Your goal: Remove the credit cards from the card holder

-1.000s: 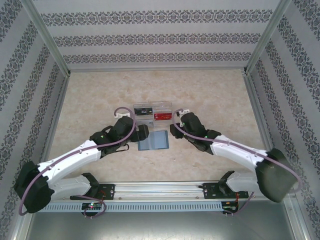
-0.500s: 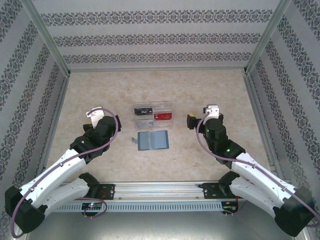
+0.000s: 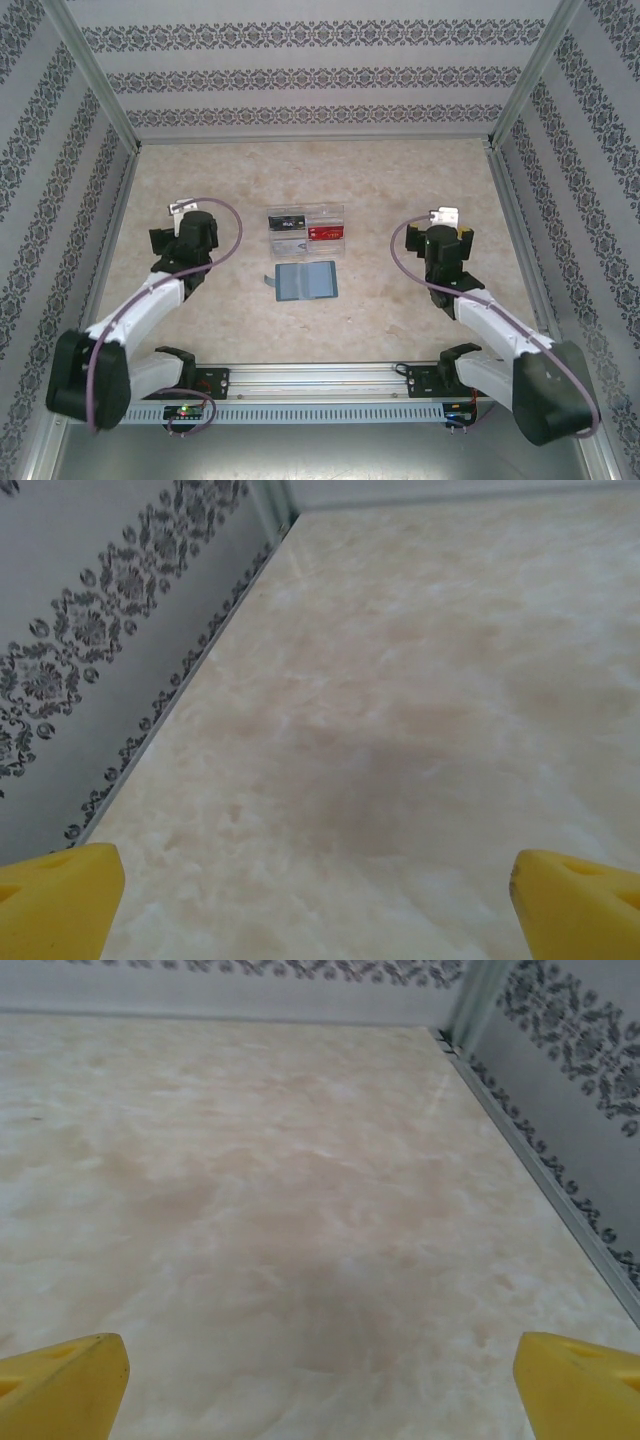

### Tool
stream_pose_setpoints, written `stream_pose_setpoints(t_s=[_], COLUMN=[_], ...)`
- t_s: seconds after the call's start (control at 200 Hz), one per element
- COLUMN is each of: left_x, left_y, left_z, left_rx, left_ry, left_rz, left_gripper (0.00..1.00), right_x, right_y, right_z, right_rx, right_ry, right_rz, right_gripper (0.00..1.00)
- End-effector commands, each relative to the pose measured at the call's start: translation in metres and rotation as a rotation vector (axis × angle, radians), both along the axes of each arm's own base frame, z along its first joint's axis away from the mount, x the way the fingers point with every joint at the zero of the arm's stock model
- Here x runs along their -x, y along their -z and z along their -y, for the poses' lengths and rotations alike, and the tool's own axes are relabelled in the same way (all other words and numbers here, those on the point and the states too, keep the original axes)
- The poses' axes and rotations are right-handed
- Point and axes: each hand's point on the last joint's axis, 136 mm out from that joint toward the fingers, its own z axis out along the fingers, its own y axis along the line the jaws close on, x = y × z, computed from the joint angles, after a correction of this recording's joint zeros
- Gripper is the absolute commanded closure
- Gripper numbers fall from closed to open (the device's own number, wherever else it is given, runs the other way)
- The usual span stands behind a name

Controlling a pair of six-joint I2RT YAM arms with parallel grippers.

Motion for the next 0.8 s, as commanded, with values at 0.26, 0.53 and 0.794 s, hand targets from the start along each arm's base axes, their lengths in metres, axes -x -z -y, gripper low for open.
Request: stream_pose_setpoints(t_s=[0.26, 0.53, 0.794], left_x=[-0.027, -0.036, -0.046], left_y=[0.046, 0.039, 0.052], left_z=[-0.025, -0.003, 0.027], left_rx=[0.109, 0.159, 0.182], left_ry=[-0.008, 0.139, 0.330], left_rz=[0.070, 0.289, 0.242], left_gripper=[0.01, 0.00, 0.00], right_x=[-0.046, -0.044, -0.050], right_y=[0.004, 0.027, 0.032], right_z=[0.007, 0.000, 0.001], right_rx=[0.017, -0.045, -0.062], right_ry=[-0.043, -0.163, -0.163], right_rz=[0.118, 0.195, 0.144], right_gripper=[0.02, 0.02, 0.02])
